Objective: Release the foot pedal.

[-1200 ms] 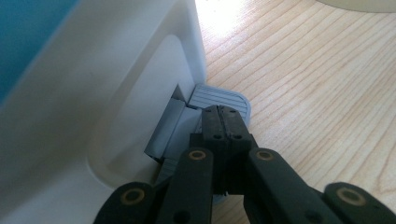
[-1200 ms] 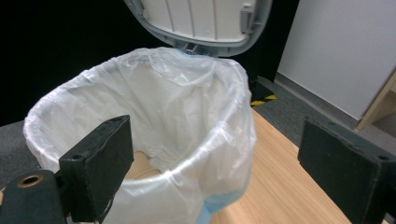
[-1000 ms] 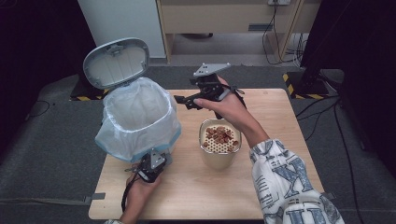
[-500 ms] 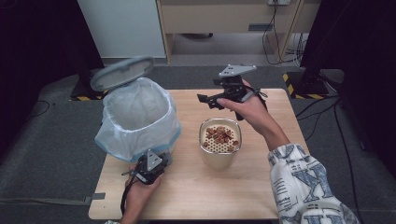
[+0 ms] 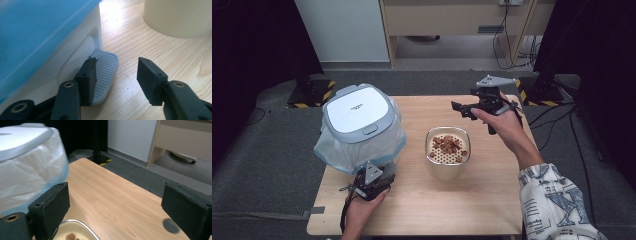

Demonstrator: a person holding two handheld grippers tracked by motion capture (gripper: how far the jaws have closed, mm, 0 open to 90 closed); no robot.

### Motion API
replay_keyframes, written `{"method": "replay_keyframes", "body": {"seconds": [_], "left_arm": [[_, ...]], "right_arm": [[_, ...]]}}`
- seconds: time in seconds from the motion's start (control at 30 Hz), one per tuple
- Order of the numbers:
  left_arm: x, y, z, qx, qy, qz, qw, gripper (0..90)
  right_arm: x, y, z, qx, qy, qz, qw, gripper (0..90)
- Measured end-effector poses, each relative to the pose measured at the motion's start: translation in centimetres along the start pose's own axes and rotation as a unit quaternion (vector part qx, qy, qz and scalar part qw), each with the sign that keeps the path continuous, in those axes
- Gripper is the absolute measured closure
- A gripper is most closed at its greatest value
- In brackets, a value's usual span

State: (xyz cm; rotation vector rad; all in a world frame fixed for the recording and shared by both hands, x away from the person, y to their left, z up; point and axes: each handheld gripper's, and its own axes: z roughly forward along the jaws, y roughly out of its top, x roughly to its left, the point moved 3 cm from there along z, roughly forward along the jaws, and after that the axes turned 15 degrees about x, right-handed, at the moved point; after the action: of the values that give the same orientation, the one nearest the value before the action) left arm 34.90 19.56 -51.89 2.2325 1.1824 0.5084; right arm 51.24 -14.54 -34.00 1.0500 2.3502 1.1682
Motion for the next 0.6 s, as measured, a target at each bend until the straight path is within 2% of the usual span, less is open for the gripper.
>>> {"method": "replay_keyframes", "body": {"seconds": [0.13, 0.27, 0.4, 0.6], "left_arm": [[-0.1, 0.0, -0.2, -0.003, -0.010, 0.001, 0.9999, 43.2], [-0.5, 0.0, -0.3, -0.005, -0.016, 0.009, 0.9998, 39.8], [-0.5, 0.0, -0.3, -0.010, -0.019, 0.011, 0.9997, 35.1], [-0.6, 0.0, -0.1, -0.010, -0.018, 0.019, 0.9996, 31.4]], "right_arm": [[-1.0, -1.4, -0.4, 0.005, -0.030, 0.024, 0.9993, 8.2], [-1.8, -2.9, -1.1, 0.003, -0.050, 0.039, 0.9980, 7.7], [-2.4, -5.1, -1.6, 0.005, -0.073, 0.063, 0.9954, 7.3], [-2.8, -8.6, -1.6, 0.025, -0.087, 0.074, 0.9931, 7.0]]}}
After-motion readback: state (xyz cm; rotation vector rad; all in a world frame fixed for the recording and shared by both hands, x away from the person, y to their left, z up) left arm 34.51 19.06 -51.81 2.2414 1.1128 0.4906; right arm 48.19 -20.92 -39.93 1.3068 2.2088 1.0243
